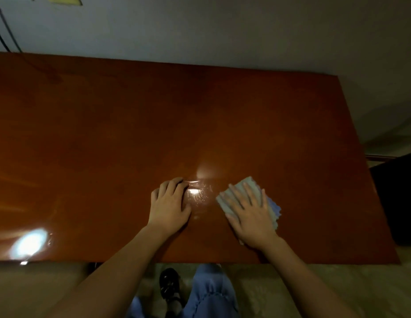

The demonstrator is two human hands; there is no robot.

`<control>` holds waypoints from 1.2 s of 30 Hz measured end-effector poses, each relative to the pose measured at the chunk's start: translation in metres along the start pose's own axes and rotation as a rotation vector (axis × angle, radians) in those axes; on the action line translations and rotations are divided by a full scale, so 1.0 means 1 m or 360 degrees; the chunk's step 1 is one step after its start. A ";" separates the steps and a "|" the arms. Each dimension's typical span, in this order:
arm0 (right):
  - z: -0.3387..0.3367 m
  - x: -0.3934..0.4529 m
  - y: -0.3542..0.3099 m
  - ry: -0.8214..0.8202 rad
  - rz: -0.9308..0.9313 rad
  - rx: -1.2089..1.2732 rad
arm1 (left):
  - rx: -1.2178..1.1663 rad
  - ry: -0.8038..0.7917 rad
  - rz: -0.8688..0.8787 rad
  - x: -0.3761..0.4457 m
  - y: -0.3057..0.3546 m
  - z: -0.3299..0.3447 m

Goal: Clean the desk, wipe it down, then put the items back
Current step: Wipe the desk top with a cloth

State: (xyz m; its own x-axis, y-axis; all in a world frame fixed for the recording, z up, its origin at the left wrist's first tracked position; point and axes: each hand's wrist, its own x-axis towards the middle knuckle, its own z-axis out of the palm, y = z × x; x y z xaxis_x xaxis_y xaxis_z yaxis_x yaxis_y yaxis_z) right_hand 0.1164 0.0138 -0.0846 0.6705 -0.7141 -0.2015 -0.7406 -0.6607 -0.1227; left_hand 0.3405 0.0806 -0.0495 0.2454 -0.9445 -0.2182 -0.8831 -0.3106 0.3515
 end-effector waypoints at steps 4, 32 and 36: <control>-0.018 0.045 0.029 0.0072 0.0441 0.0147 | -0.0066 0.0035 -0.0010 0.013 0.007 0.002; -0.072 0.225 0.067 0.0007 0.0601 0.0305 | -0.0111 0.0057 -0.0384 0.119 0.041 -0.018; -0.071 0.242 0.031 -0.0102 0.0172 0.0174 | -0.0060 0.0056 -0.0390 0.127 0.032 -0.022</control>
State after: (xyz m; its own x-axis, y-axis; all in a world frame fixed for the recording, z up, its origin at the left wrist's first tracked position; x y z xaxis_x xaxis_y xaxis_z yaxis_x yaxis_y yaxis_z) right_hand 0.2583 -0.1958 -0.0685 0.5849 -0.7610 -0.2806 -0.8111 -0.5492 -0.2013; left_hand 0.3524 -0.0516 -0.0461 0.4647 -0.8434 -0.2697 -0.7802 -0.5340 0.3257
